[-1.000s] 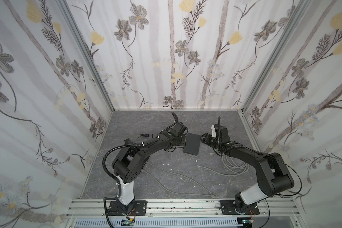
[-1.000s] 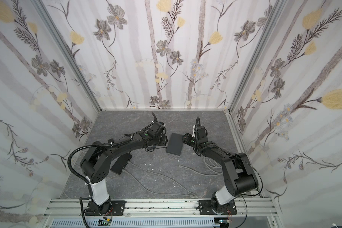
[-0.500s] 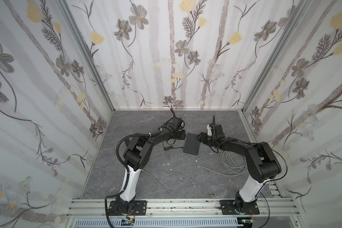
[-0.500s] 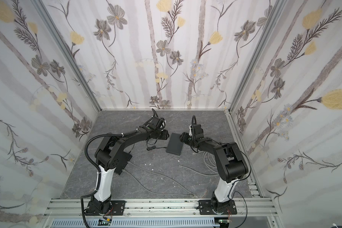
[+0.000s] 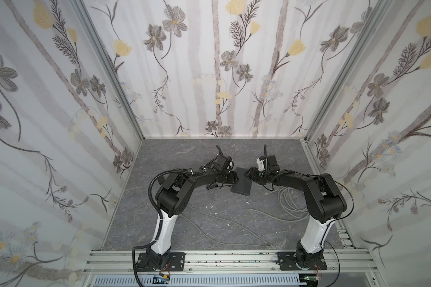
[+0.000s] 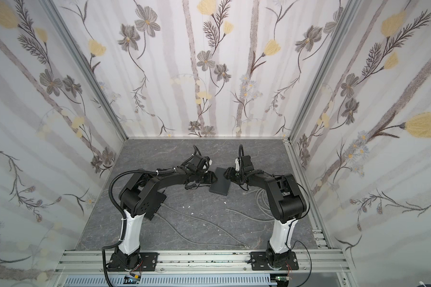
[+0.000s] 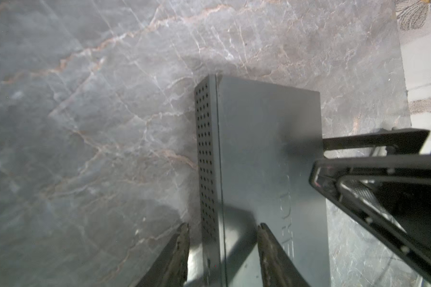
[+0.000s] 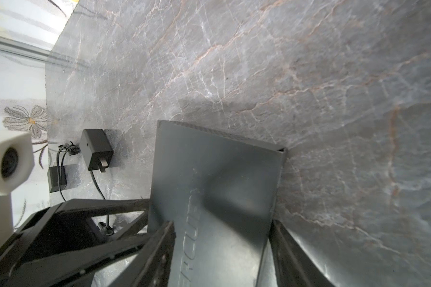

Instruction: Insert the plug into the switch port

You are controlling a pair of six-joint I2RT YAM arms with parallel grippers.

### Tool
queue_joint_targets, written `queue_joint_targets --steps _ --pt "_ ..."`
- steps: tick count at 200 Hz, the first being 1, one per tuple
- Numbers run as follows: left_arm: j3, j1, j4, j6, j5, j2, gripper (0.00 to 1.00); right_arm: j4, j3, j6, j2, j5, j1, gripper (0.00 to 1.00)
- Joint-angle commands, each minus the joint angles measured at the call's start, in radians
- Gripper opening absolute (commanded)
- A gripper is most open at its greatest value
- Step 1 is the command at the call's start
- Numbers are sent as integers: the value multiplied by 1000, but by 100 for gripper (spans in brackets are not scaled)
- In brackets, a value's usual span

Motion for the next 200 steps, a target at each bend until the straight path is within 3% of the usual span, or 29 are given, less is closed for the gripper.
queue_joint_targets --steps 1,124,167,200 --pt "-39 -6 46 -27 1 -29 46 2 7 -27 3 -19 9 62" --pt "-52 -101 17 -19 -17 -68 45 -19 26 -69 20 -54 34 62" --pt "6 -45 -132 121 -71 -96 45 -20 18 -68 11 -45 29 62" --pt "33 -21 -253 377 -88 -184 45 -4 0 -60 -1 -32 26 63"
